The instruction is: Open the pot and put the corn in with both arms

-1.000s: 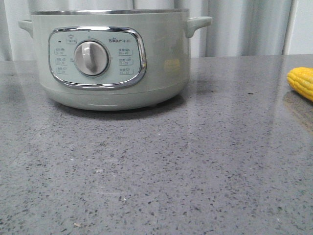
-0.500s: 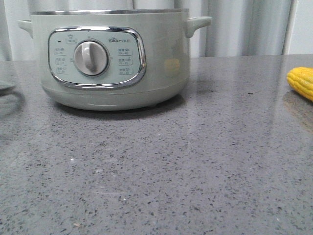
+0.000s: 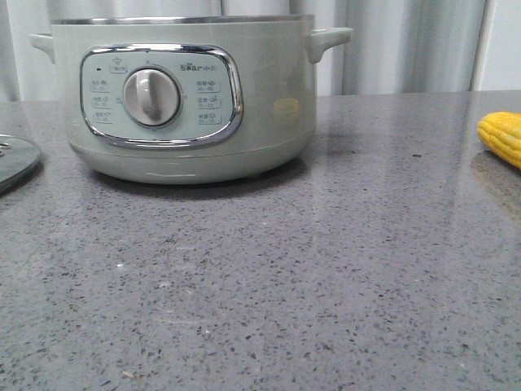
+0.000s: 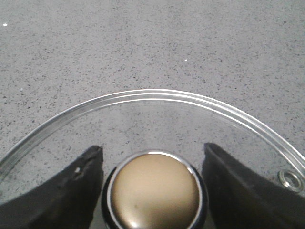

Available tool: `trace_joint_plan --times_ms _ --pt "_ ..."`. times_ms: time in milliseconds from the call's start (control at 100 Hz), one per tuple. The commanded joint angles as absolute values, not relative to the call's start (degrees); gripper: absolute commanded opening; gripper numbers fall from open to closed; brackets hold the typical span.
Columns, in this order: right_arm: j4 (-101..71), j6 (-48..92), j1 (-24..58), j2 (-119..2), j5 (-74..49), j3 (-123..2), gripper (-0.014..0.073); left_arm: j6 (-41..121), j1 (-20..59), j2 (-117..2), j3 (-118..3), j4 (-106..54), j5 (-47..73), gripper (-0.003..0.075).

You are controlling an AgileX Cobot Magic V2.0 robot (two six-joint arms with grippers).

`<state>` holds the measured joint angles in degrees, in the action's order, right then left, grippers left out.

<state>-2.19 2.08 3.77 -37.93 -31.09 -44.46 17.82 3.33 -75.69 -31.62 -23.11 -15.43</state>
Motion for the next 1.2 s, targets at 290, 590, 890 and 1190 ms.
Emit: trace_joint_plan --times_ms 290,590,890,1190 --pt "-2.43 2.55 3.78 -60.37 -21.77 -46.43 0.0529 17.72 3.71 -61.74 -33.44 -23.15 -16.44 0.0452" --pt "-2.43 0.76 2.0 -77.27 -21.29 -46.93 0.0498 17.72 3.71 -40.3 -33.44 -23.15 -13.76 0.0452" --pt "-3.21 0.61 5.04 -73.55 -18.33 -52.01 -0.0064 17.72 3.71 -30.62 -33.44 -23.15 -13.64 0.0449" --pt "-4.13 0.61 22.36 -72.54 -7.31 -67.44 -0.0064 17.72 3.71 -30.54 -33.44 -23.15 -13.54 0.0449"
